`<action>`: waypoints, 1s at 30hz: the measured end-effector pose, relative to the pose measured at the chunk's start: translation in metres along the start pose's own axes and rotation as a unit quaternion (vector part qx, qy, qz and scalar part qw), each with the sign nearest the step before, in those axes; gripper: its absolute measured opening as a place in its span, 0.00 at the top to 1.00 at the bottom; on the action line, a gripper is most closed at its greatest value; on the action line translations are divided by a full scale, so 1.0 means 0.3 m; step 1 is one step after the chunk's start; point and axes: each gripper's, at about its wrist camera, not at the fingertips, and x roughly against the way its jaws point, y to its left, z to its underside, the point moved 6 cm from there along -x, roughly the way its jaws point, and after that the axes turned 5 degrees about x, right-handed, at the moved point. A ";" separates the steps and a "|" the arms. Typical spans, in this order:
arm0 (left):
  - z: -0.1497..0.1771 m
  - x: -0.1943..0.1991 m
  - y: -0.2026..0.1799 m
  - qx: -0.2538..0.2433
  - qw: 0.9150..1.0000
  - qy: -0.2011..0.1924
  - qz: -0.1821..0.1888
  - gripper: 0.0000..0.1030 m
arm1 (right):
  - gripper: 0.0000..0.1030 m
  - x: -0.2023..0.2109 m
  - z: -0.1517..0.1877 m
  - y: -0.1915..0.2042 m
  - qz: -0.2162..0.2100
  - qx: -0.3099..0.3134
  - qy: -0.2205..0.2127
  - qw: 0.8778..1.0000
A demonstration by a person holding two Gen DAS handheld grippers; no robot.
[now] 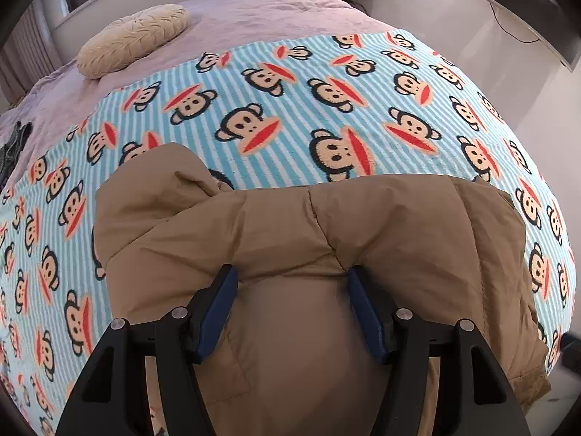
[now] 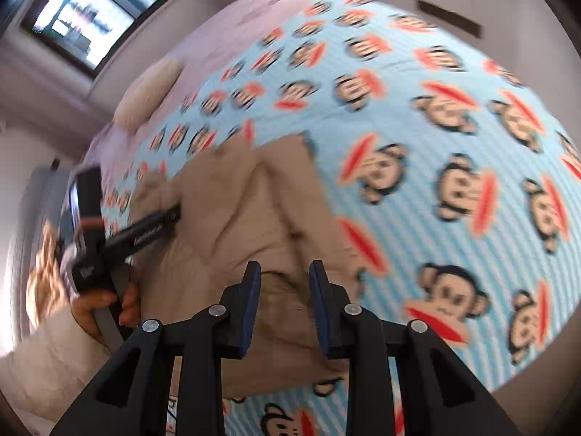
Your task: Fold large clothes
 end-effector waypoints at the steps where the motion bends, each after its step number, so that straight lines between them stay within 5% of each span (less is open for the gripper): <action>1: 0.000 0.001 0.003 0.000 1.000 0.000 -0.001 0.38 | 0.72 -0.036 0.011 0.012 0.002 0.008 0.016 1.000; 6: -0.001 0.029 0.019 0.014 1.000 0.003 -0.006 0.37 | 0.72 -0.171 0.066 -0.018 0.008 -0.001 0.076 0.997; 23: 0.215 0.250 0.228 0.111 0.992 0.057 -0.035 0.37 | 0.67 -0.228 0.073 -0.046 -0.037 -0.027 0.127 0.991; 26: 0.244 0.256 0.246 0.122 0.989 0.065 -0.043 0.06 | 0.64 -0.192 0.044 -0.040 -0.035 -0.018 0.124 0.991; 30: 0.257 0.268 0.253 0.119 0.990 0.062 -0.045 0.04 | 0.61 -0.150 -0.001 -0.012 -0.031 0.009 0.111 0.993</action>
